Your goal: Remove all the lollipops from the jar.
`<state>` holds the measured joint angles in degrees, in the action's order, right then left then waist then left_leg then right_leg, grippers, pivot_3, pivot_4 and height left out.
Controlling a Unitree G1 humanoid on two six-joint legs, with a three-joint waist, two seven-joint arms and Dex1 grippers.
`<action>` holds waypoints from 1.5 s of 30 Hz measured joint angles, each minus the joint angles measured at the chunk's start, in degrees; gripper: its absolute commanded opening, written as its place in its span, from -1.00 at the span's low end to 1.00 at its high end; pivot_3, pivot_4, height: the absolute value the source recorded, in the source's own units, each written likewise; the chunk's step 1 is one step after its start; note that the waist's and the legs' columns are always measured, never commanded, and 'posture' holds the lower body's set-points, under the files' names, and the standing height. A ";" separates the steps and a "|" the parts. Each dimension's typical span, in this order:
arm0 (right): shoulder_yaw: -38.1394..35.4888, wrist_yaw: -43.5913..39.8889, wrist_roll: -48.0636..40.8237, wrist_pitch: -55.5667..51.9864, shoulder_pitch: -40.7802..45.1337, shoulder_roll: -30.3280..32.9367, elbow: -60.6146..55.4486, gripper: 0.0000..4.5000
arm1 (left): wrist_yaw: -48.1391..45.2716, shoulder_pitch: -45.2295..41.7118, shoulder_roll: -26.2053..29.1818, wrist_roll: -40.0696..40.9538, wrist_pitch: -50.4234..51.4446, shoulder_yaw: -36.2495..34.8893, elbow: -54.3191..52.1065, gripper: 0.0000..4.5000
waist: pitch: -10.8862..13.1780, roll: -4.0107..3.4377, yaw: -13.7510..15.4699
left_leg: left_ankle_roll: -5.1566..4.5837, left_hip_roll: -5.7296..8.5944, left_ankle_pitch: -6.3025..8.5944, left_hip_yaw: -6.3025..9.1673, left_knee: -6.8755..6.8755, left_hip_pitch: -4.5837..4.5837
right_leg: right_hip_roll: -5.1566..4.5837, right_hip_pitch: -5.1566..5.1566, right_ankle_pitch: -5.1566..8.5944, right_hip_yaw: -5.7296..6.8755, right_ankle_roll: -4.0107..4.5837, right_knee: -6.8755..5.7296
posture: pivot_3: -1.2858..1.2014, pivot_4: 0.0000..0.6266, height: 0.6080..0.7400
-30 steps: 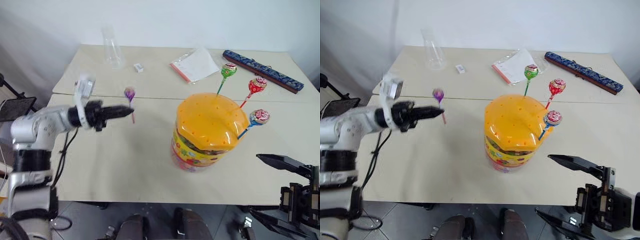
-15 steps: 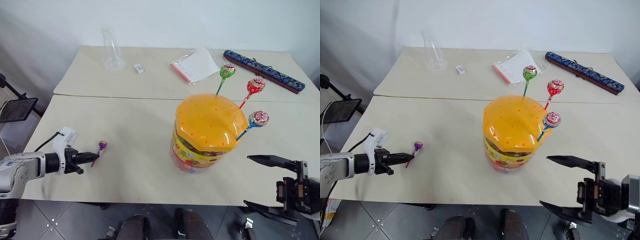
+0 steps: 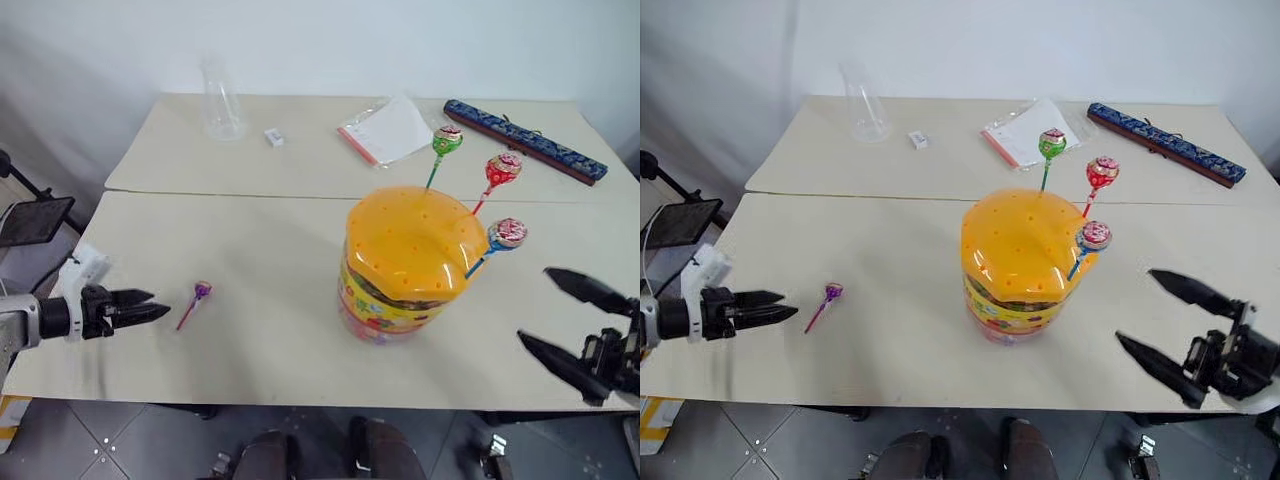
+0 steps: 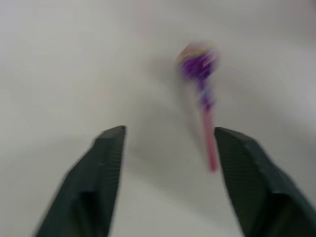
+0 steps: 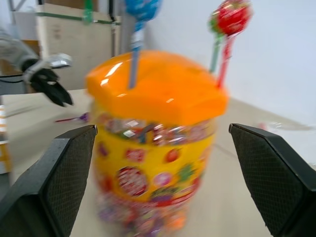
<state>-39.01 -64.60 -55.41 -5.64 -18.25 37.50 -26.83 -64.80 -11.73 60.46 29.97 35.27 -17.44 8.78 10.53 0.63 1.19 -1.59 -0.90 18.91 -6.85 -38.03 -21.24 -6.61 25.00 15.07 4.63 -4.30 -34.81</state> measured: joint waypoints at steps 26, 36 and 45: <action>4.86 14.22 -9.08 -15.65 9.10 6.86 -10.31 0.92 | 1.05 -10.42 -26.44 30.91 6.37 -1.32 -25.01 0.95 | 0.03 0.11 0.15 | -0.71 0.02 -0.02 -0.12 -0.82 0.02 | 0.16 -0.49 -0.17 0.11 -0.31 -0.03 | 0.03 -0.52 1.00; 8.60 14.08 -9.08 -18.58 13.13 7.50 -8.59 -0.47 | -0.24 -10.84 -26.84 30.42 4.72 2.62 -23.79 0.96 | 0.03 0.11 0.14 | -0.75 0.01 0.01 -0.10 -0.86 -0.01 | 0.16 -0.49 -0.17 0.12 -0.31 -0.02 | 0.03 -0.52 1.00; 8.39 14.47 -12.98 -21.30 15.80 7.50 -6.59 -0.98 | -0.25 -11.54 -27.03 30.40 3.79 3.10 -23.69 0.96 | 0.03 0.11 0.14 | -0.77 0.01 0.02 -0.10 -0.88 -0.01 | 0.15 -0.51 -0.17 0.11 -0.31 0.00 | 0.03 -0.52 1.00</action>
<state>-30.62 -50.13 -68.38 -26.94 -2.45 44.99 -33.42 -65.05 -23.27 33.43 60.37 39.06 -14.34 -14.91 10.56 0.73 1.33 -2.36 -0.90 18.93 -6.95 -38.91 -21.25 -6.46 24.49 14.91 4.74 -4.61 -34.81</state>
